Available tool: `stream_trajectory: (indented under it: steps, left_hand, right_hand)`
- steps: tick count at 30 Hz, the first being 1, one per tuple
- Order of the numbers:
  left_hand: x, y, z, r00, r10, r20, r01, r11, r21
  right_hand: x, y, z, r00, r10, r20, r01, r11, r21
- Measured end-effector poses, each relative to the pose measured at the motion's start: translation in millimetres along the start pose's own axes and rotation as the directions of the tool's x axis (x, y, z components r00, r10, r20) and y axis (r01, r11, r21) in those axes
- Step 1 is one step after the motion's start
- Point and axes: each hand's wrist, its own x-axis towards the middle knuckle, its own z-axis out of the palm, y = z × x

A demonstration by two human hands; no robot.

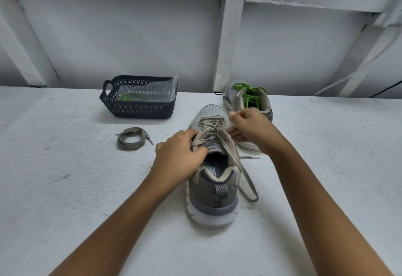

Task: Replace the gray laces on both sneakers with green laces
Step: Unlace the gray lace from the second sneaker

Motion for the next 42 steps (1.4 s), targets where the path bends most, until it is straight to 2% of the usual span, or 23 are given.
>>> stream_trajectory:
  steps: [1, 4, 7, 10, 13, 16, 20, 23, 26, 28, 30, 32, 33, 35, 37, 40, 42]
  left_hand:
    - [0, 0, 0, 1.000, -0.004, -0.002, 0.004, 1.000, -0.002]
    - [0, 0, 0, 1.000, -0.020, -0.007, 0.020, 1.000, -0.014]
    - [0, -1, 0, 1.000, -0.027, -0.003, 0.027, 0.999, -0.033]
    - [0, -2, 0, 1.000, -0.030, 0.006, 0.030, 0.999, -0.044]
    - [0, -3, 1, 0.999, -0.027, 0.018, 0.028, 0.998, -0.049]
    - [1, -3, 3, 0.999, -0.027, 0.036, 0.029, 0.997, -0.067]
    - [2, -5, 5, 0.998, -0.045, 0.039, 0.049, 0.994, -0.094]
    - [3, -7, 5, 0.998, -0.050, 0.049, 0.055, 0.993, -0.108]
    - [2, -7, 6, 0.998, -0.046, 0.052, 0.052, 0.991, -0.123]
    - [2, -8, 6, 0.998, -0.045, 0.051, 0.051, 0.991, -0.127]
    - [3, -9, 7, 0.998, -0.042, 0.048, 0.048, 0.990, -0.133]
    - [3, -10, 8, 0.998, -0.039, 0.042, 0.045, 0.989, -0.140]
    - [3, -10, 8, 0.998, -0.038, 0.042, 0.043, 0.989, -0.140]
    - [4, -10, 8, 0.998, -0.035, 0.048, 0.041, 0.989, -0.139]
    - [5, -11, 9, 0.998, -0.030, 0.050, 0.036, 0.990, -0.138]
    - [6, -12, 9, 0.998, -0.032, 0.050, 0.039, 0.989, -0.143]
    - [6, -13, 10, 0.998, -0.034, 0.047, 0.040, 0.989, -0.145]
  right_hand:
    - [-2, 1, -2, 0.999, 0.005, 0.031, -0.005, 1.000, 0.007]
    - [-4, 3, 0, 0.995, -0.065, 0.076, 0.073, 0.990, -0.117]
    - [0, 4, 4, 0.994, -0.112, 0.008, 0.112, 0.973, -0.201]
    - [6, 4, 7, 0.992, -0.067, -0.106, 0.055, 0.992, -0.114]
    - [4, 4, 8, 0.991, -0.018, -0.131, 0.012, 0.999, -0.043]
    - [-3, 3, 1, 0.998, 0.054, -0.037, -0.052, 0.997, 0.051]
    - [-8, 2, -1, 0.998, -0.032, 0.055, 0.038, 0.994, -0.105]
    - [-4, 2, 1, 0.996, -0.087, -0.036, 0.082, 0.988, -0.129]
    - [4, 2, -1, 0.964, -0.093, -0.247, 0.094, 0.996, -0.007]
    - [7, 1, -3, 0.954, -0.067, -0.291, 0.085, 0.995, 0.051]
    - [4, 3, -3, 0.982, -0.038, -0.186, 0.043, 0.999, 0.024]
    - [-4, 4, -2, 0.999, -0.031, -0.032, 0.028, 0.996, -0.084]
    - [-8, 4, -3, 0.999, -0.043, 0.002, 0.043, 0.991, -0.123]
    - [-9, 4, -5, 0.997, -0.077, -0.029, 0.072, 0.987, -0.144]
    - [-7, 2, -7, 0.993, -0.071, -0.098, 0.065, 0.996, -0.065]
    - [-1, -3, -11, 0.982, 0.025, -0.186, 0.033, 0.952, 0.303]
    - [0, -5, -12, 0.974, 0.077, -0.212, 0.024, 0.899, 0.437]
